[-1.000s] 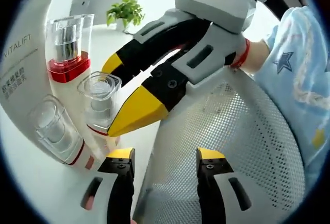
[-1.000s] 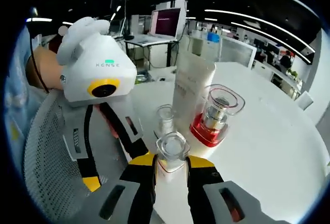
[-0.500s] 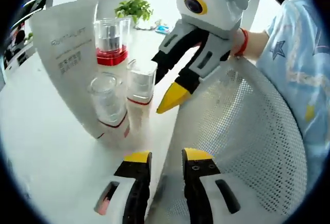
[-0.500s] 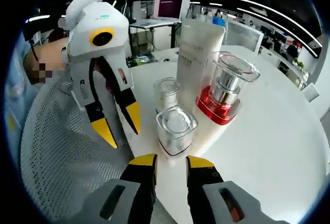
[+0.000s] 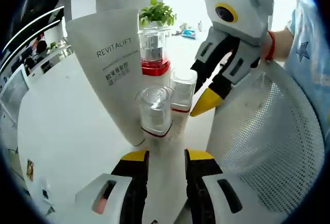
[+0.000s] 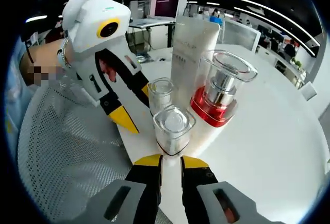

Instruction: Arrange the skincare products in the storage area until every visible bottle or jar stands upright without overlapping.

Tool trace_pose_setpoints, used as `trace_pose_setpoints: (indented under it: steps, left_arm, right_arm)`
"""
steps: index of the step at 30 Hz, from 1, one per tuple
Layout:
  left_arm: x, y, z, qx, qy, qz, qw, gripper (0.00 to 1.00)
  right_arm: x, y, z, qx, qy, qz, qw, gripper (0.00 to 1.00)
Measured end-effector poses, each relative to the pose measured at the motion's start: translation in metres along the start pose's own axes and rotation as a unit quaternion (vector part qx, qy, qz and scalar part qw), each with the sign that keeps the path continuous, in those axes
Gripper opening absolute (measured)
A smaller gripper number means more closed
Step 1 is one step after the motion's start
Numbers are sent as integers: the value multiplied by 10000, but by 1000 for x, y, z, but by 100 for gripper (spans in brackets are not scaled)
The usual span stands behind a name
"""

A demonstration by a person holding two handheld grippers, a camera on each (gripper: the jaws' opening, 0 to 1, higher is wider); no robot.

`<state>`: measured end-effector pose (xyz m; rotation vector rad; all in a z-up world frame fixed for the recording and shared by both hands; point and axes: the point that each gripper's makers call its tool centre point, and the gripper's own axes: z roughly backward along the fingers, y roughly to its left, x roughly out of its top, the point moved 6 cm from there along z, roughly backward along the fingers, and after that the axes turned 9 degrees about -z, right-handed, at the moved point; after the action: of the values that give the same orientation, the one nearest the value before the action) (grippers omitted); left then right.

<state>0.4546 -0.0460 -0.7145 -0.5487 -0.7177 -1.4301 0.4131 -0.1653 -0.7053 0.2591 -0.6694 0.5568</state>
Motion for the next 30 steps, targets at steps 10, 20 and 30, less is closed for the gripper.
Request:
trace_pose_setpoints:
  steps: [10, 20, 30]
  left_arm:
    - [5, 1, -7, -53, -83, -67, 9999, 24]
    - [4, -3, -10, -180, -49, -164, 9997, 23]
    - [4, -5, -10, -228, -29, -187, 9996, 23]
  right_arm:
    - [2, 0, -3, -4, -11, -34, 10000, 5]
    - [2, 0, -4, 6, 16, -37, 10000, 4]
    - [0, -1, -2, -18, 24, 2, 10000, 4]
